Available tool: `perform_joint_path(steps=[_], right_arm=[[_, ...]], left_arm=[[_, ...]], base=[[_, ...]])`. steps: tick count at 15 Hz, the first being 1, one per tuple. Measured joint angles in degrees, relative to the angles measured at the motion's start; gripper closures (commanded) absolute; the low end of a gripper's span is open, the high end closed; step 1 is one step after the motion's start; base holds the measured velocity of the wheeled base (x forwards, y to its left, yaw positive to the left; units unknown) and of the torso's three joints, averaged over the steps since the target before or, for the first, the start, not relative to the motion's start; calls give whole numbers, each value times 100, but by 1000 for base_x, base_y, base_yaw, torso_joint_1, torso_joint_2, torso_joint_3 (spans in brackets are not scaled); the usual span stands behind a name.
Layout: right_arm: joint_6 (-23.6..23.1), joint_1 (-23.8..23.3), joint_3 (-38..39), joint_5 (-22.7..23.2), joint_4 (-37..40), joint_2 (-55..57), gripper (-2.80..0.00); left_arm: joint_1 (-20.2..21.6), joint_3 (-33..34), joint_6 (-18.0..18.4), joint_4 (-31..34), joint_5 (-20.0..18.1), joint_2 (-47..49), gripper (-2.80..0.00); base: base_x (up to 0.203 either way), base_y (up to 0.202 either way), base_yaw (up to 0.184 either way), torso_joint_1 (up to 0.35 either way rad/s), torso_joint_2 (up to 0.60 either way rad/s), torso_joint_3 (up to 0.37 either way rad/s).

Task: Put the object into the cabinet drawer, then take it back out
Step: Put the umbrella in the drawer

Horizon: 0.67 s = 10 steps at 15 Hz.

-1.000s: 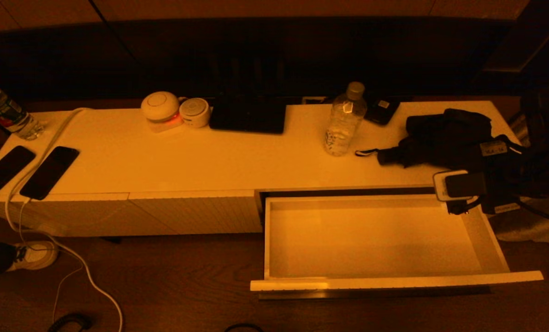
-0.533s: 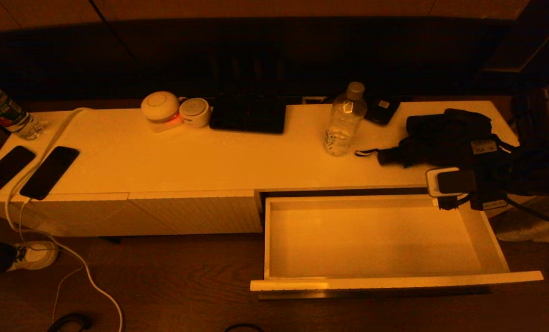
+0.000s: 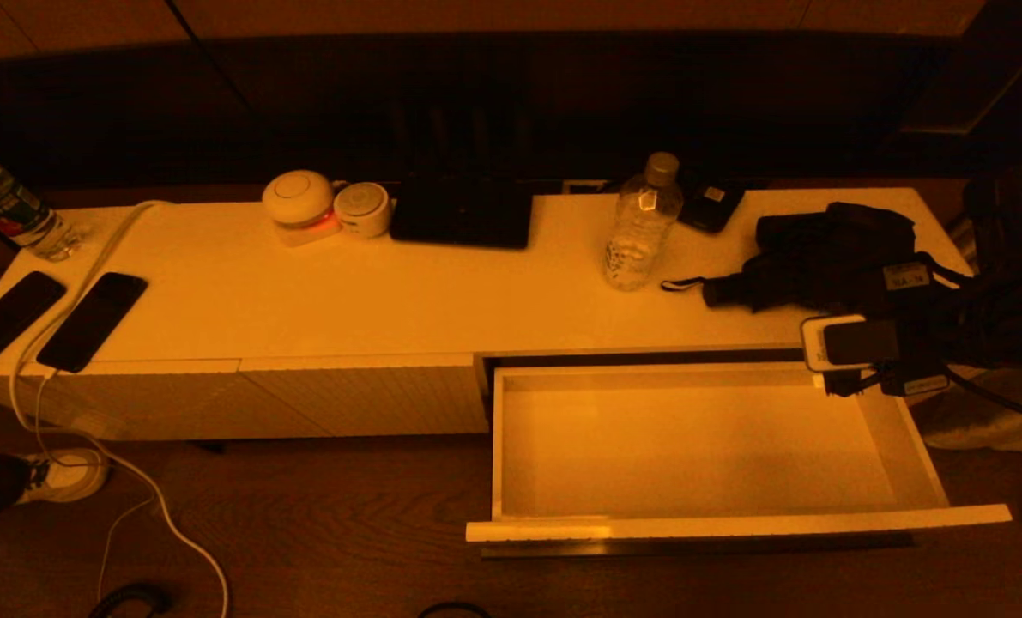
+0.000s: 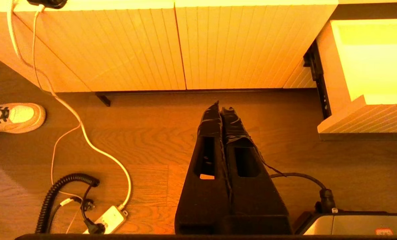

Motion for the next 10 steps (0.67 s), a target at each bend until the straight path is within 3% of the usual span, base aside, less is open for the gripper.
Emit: perform_joint_path(steps=[4, 10], right_arm=[[-194, -96, -61, 52, -6, 89, -280], [-279, -327, -756, 52, 52, 614, -280]], left_arm=[[0, 0, 2, 0, 2, 0, 0], [0, 0, 2, 0, 2, 0, 0]], base=[[0, 0, 0, 0, 0, 0], [0, 0, 0, 0, 0, 0]])
